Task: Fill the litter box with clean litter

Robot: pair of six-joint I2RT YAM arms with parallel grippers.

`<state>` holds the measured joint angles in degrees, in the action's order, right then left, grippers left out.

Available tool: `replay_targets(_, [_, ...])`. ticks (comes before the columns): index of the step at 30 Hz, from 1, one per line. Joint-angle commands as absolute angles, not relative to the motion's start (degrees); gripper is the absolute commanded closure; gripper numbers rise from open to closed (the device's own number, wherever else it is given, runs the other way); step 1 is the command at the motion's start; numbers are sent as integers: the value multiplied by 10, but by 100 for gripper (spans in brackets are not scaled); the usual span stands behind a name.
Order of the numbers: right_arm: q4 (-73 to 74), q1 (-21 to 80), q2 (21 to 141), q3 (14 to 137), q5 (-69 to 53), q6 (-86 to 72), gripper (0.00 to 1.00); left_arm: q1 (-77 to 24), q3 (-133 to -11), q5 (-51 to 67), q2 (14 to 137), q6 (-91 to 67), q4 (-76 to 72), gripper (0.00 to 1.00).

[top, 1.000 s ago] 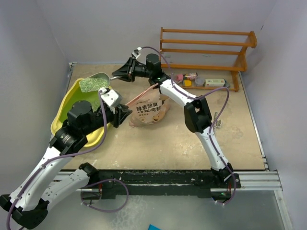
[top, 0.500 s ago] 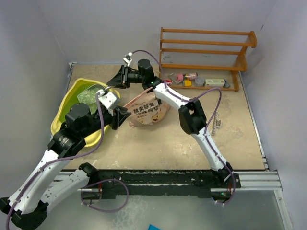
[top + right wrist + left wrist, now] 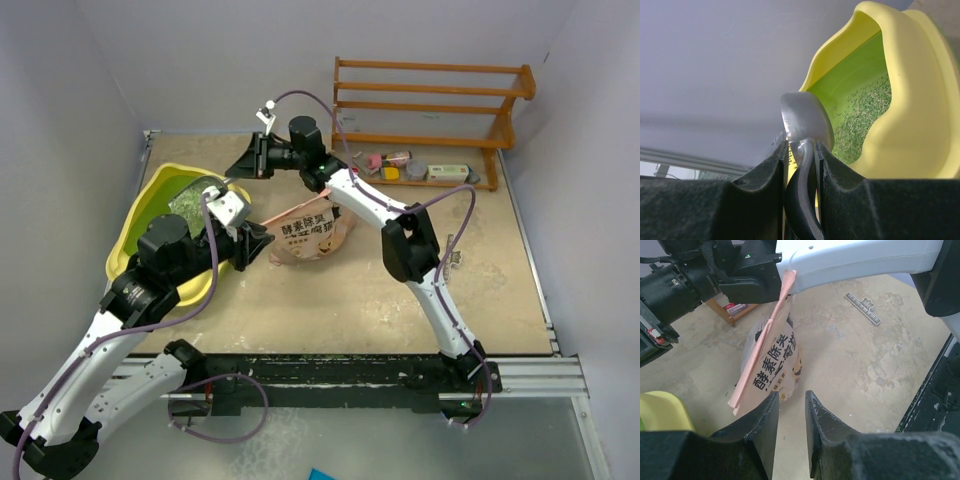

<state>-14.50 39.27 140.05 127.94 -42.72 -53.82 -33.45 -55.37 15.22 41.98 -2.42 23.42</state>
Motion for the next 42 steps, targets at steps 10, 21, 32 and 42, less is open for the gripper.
replay_targets(10, [-174,408,1360,1328,-383,-460,100,-336,-552,157,418,-32,221,69])
replay_targets(21, [-180,414,1359,1335,-326,-382,100,-336,-546,152,411,-30,229,68])
replay_targets(32, [-182,429,1359,1357,-280,-305,100,-335,-543,144,408,-24,235,68])
replay_targets(42, [-126,468,1328,1361,-238,-154,100,-336,-540,142,408,-24,233,68])
